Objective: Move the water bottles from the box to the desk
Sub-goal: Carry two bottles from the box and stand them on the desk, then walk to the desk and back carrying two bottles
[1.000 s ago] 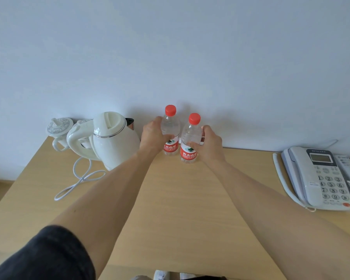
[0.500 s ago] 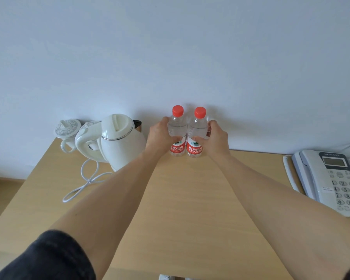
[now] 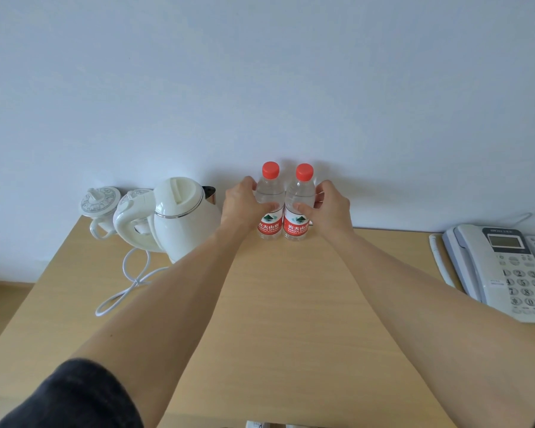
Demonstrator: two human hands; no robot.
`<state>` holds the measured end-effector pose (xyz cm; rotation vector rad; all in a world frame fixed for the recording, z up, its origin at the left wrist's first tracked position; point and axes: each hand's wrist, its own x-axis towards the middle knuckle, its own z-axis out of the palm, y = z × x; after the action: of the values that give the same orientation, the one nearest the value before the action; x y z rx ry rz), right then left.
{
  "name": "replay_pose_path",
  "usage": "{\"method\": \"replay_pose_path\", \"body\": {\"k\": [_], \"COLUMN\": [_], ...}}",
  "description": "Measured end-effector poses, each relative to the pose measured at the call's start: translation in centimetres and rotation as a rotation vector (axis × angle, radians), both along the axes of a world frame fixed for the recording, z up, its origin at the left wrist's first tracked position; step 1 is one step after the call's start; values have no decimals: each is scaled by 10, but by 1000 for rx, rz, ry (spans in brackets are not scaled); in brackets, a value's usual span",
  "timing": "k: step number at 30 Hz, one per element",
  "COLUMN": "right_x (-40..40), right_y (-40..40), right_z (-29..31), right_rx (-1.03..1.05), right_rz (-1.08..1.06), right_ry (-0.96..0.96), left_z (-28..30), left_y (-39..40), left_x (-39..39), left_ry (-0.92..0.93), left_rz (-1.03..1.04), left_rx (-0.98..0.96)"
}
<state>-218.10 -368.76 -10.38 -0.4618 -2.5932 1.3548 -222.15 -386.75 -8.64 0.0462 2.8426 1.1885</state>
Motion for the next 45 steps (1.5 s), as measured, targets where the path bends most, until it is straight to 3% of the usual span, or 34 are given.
{"method": "replay_pose_path", "body": {"k": [8, 15, 20, 25, 31, 36, 45], "right_x": [3, 12, 18, 29, 51, 90, 208], "right_y": [-3, 4, 6, 15, 33, 65, 137], "right_z": [11, 23, 37, 50, 67, 74, 71], "right_rx": [4, 128, 155, 217, 323, 416, 492], "right_rz": [10, 0, -35, -59, -128, -209, -382], "right_ry": [-73, -129, -108, -52, -63, -155, -348], "left_z": [6, 23, 45, 77, 101, 94, 69], "left_y": [1, -3, -9, -7, 34, 86, 196], "left_x": [7, 13, 15, 11, 17, 34, 107], "left_ry": [-66, -29, 144, 470, 624, 672, 548], "left_rz": [-21, -41, -31, -33, -262, -512, -862], "left_rx": [1, -160, -165, -216, -284, -481, -644]}}
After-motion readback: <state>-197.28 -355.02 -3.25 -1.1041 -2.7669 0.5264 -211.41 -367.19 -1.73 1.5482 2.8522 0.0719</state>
